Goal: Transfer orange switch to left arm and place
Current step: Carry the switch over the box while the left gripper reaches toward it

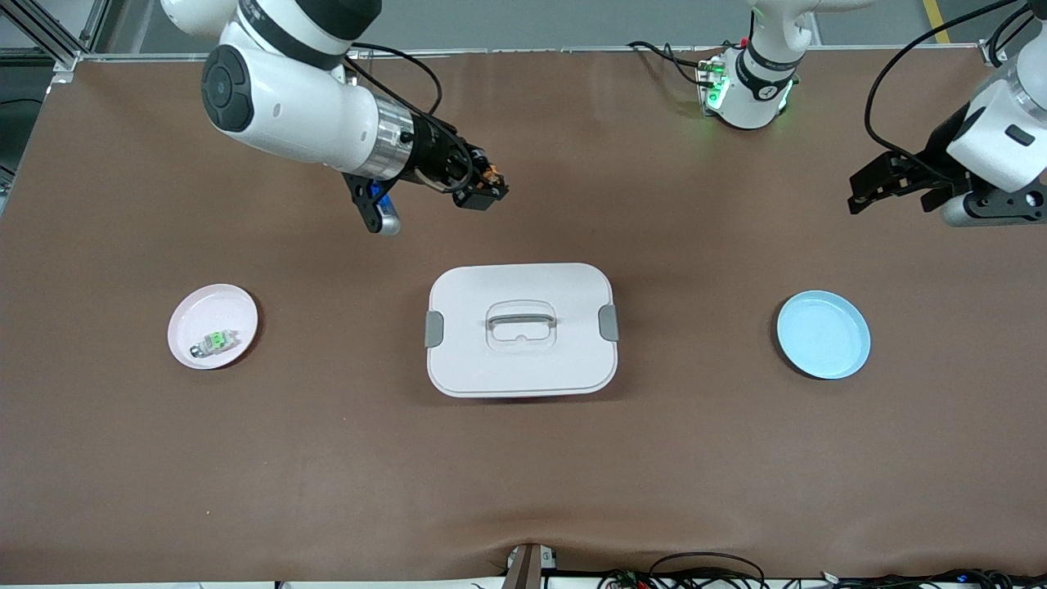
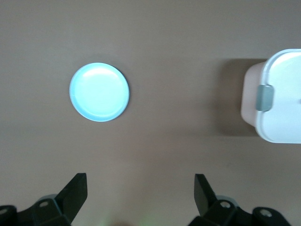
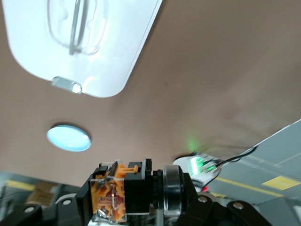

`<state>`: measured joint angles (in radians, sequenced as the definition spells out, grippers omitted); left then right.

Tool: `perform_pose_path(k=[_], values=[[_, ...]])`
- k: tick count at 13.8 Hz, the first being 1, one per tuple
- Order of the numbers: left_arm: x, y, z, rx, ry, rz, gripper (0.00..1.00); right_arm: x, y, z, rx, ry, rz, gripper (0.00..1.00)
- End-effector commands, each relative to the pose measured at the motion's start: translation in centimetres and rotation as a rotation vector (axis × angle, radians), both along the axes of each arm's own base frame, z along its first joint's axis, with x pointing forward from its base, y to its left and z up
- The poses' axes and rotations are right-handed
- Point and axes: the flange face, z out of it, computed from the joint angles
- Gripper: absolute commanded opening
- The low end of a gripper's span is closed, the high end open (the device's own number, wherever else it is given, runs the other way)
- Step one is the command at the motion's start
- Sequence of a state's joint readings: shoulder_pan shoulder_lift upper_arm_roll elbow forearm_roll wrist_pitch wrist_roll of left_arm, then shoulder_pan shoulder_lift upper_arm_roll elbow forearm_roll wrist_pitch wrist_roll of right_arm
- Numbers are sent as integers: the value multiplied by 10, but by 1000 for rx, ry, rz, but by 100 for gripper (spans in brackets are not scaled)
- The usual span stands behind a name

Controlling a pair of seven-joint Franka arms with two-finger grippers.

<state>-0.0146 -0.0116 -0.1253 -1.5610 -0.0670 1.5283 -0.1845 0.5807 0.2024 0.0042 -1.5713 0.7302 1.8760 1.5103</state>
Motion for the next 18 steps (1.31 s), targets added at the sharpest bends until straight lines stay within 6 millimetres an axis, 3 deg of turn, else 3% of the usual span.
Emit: perform_pose_path(k=[1, 5, 7, 10, 14, 18], values=[[7, -11, -7, -66, 30, 13, 100, 5, 27, 2, 97, 46, -117, 36], [12, -46, -23, -78, 46, -9, 100, 1, 65, -4, 169, 40, -268, 36], [15, -75, -31, -95, 39, -18, 100, -8, 87, -11, 179, 46, -335, 36], [20, -101, -32, -243, 30, 10, 100, -11, 119, -23, 170, 83, -359, 36], [17, -131, -31, -342, 27, 11, 100, -17, 132, -31, 175, 91, -388, 36], [12, -161, -49, -442, 29, 1, 100, -17, 133, -33, 170, 89, -384, 36]])
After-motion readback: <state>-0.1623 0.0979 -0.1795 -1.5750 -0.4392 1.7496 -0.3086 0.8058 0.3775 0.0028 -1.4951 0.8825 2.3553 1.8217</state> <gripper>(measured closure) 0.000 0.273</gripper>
